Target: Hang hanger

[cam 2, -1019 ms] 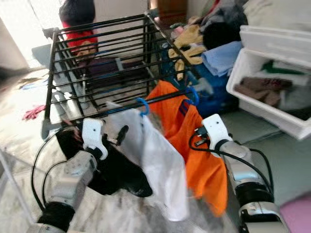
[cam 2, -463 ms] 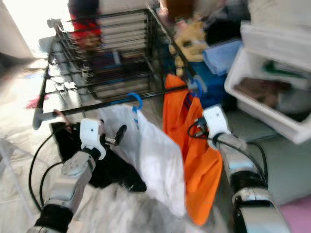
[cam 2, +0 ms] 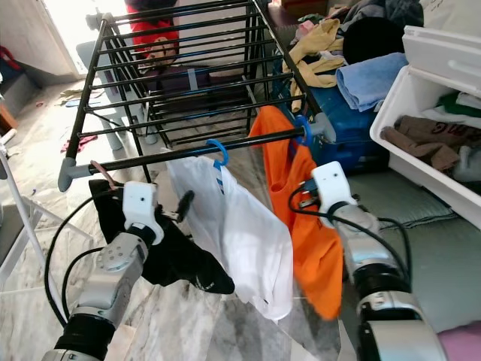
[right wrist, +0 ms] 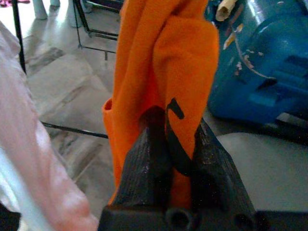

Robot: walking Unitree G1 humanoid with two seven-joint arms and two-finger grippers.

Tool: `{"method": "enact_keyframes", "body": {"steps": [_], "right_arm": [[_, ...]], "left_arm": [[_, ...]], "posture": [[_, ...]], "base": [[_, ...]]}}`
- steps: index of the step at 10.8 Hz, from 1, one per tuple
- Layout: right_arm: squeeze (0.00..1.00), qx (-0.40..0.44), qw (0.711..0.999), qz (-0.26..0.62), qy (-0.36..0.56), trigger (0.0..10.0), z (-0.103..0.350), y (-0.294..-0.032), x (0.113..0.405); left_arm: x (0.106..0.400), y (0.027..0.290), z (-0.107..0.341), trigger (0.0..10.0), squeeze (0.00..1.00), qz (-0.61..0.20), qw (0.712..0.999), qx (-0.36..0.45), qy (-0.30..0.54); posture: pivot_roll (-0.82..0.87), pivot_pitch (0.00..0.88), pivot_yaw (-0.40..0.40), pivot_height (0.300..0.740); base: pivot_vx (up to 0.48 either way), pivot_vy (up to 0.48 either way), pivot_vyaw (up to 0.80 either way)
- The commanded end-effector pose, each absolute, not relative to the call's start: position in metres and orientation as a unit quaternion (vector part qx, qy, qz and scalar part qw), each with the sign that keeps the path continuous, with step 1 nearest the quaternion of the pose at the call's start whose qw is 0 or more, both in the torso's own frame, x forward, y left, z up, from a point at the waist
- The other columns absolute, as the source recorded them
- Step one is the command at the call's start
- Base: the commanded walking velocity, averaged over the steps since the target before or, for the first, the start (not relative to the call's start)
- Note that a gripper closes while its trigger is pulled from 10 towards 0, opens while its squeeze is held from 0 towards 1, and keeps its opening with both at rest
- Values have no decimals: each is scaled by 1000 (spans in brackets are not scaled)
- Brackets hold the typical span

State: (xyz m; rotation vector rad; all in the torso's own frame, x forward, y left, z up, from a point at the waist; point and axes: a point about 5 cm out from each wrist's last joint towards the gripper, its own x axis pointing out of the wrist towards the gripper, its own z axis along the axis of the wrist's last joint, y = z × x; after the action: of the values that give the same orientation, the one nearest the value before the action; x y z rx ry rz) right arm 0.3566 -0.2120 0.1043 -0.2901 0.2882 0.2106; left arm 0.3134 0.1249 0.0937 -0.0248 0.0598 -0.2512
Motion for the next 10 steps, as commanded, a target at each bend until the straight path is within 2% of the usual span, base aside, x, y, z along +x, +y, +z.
{"method": "enact_keyframes", "body": {"steps": [1, 2, 8, 10], "right_arm": [[0, -140, 979, 105, 104, 10000, 118, -207, 363], [0, -138, 978, 108, 110, 10000, 117, -207, 362], [0, -139, 979, 89, 117, 10000, 119, -218, 363], [0, -142, 980, 49, 130, 10000, 122, -227, 367]], "left_arm": [[314, 132, 95, 10000, 0, -116, 993, -10, 31], [314, 132, 95, 10000, 0, -115, 993, -9, 31], [314, 129, 92, 10000, 0, -99, 994, 0, 37], [312, 129, 91, 10000, 0, -102, 994, -7, 38]], "posture": [[-173, 0, 76, 740], [-173, 0, 76, 740], [-178, 0, 69, 740], [-167, 0, 60, 740]], "base": [[240, 360, 0], [240, 352, 0], [0, 0, 0], [0, 0, 0]]}}
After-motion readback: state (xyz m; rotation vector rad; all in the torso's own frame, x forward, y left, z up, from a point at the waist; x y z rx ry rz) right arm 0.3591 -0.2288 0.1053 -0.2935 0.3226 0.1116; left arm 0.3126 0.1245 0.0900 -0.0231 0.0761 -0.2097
